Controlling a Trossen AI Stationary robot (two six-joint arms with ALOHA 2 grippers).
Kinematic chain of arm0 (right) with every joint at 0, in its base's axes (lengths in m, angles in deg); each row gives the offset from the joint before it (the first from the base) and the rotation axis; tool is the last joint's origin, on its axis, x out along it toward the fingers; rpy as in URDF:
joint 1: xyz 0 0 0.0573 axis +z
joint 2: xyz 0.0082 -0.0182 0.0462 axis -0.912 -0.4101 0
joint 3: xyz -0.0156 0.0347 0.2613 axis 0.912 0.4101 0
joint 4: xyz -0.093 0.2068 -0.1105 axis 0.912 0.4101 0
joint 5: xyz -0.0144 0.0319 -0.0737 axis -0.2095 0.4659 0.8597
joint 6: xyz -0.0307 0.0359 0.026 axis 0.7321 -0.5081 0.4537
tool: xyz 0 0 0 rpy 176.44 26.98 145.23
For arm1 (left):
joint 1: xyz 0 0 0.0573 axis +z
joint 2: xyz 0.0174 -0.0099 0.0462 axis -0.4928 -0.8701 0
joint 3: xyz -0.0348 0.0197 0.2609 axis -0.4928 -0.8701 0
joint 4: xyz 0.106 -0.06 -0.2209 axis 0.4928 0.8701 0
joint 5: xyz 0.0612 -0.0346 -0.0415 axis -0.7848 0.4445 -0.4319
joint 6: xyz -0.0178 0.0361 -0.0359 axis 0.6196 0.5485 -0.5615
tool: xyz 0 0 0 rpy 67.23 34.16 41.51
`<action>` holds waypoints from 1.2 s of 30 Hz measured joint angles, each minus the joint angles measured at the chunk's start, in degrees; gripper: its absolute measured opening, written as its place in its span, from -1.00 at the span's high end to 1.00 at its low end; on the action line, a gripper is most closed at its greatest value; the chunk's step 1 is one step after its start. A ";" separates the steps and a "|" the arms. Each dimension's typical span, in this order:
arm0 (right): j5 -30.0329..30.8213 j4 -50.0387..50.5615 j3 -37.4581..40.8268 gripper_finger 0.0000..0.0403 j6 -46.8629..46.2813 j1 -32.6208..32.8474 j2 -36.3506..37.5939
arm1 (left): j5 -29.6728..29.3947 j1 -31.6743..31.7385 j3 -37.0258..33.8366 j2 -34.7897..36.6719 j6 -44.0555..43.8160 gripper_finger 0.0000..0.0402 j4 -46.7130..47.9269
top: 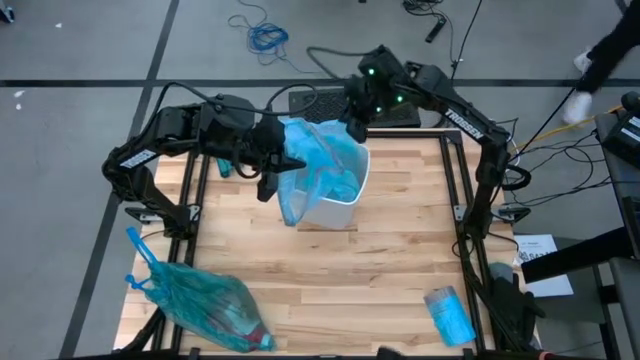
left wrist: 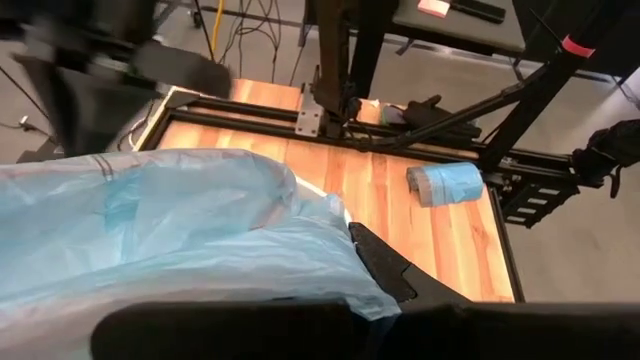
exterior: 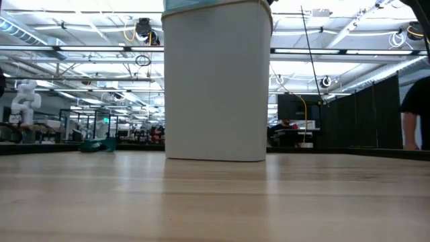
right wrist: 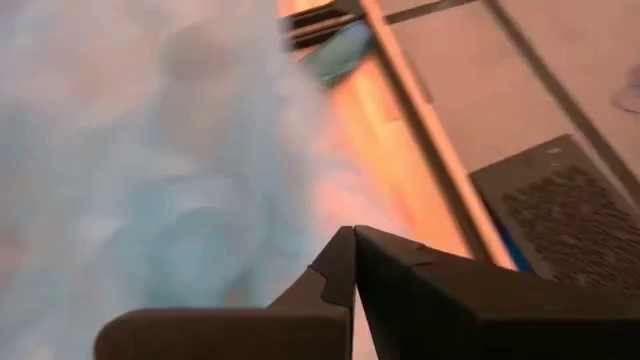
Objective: Place trash/remove bag and relplace
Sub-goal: Insert the new blue trash bag into the white trash bin
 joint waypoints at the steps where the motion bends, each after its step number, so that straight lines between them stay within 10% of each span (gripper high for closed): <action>1: 0.47 -0.64 0.00 1.00 -0.33 -0.87 -0.06 | 0.00 0.00 0.00 0.00 0.00 1.00 0.00; 14: -6.62 1.11 0.00 1.00 -2.95 -10.44 -2.46 | 0.02 0.00 0.00 0.00 0.10 1.00 0.02; 36: -25.63 1.61 0.02 1.00 -3.59 -8.50 -5.96 | 0.09 0.00 0.00 0.00 1.15 1.00 0.13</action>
